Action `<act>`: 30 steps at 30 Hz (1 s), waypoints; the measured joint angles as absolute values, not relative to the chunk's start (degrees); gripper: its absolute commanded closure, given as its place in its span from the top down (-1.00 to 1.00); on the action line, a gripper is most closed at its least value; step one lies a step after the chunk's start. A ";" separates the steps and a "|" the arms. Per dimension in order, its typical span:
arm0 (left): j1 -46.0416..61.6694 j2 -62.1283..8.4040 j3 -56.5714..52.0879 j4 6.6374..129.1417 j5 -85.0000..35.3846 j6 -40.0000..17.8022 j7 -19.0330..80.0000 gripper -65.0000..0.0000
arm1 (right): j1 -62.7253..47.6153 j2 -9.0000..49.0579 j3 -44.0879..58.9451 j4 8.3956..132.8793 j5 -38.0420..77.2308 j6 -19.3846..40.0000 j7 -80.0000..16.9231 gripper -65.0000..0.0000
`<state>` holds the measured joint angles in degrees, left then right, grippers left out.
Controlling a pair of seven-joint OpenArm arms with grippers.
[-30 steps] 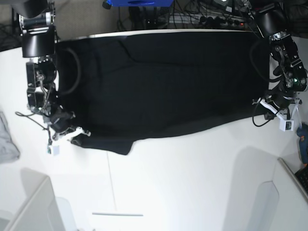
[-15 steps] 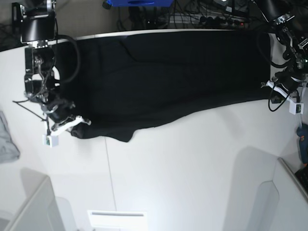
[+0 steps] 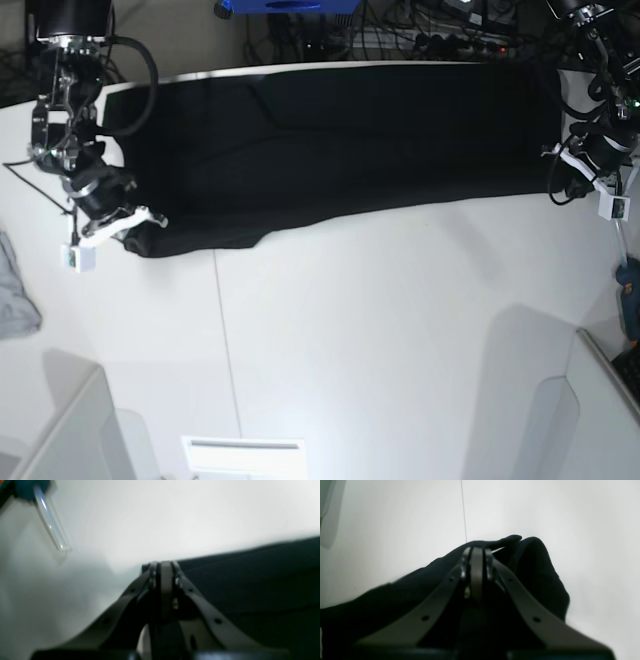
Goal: Fold the T-shirt properly
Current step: 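Lift the hem with both grippers and fold it over toward the collar, then lay the folded hem onto the shoulder edge with both grippers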
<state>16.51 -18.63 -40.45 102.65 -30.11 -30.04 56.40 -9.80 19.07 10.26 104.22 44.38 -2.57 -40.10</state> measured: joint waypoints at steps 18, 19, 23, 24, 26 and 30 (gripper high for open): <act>21.89 -18.87 -40.42 105.67 -30.11 -33.32 56.38 -1.00 | -22.17 15.55 15.92 113.25 44.73 -2.55 -41.41 -1.00; 21.96 -18.79 -40.42 105.80 -30.06 -33.32 56.40 -1.00 | -22.61 15.55 15.92 113.25 44.60 -2.55 -41.41 -1.00; 22.92 -18.90 -40.42 106.56 -30.20 -35.79 56.21 -1.00 | -23.97 15.53 15.92 113.25 44.62 -2.55 -41.52 -1.00; 23.00 -18.83 -40.42 106.54 -30.09 -36.29 56.38 -1.00 | -23.97 15.53 15.92 113.27 44.64 -2.55 -41.41 -1.00; 23.03 -18.85 -40.42 106.50 -30.09 -36.51 56.36 -1.00 | -24.56 15.57 15.94 113.80 44.64 -2.55 -40.95 -1.00; 23.77 -18.87 -40.40 106.50 -30.09 -36.51 55.99 -1.00 | -26.44 13.23 18.15 114.28 48.38 -2.55 -41.30 -1.00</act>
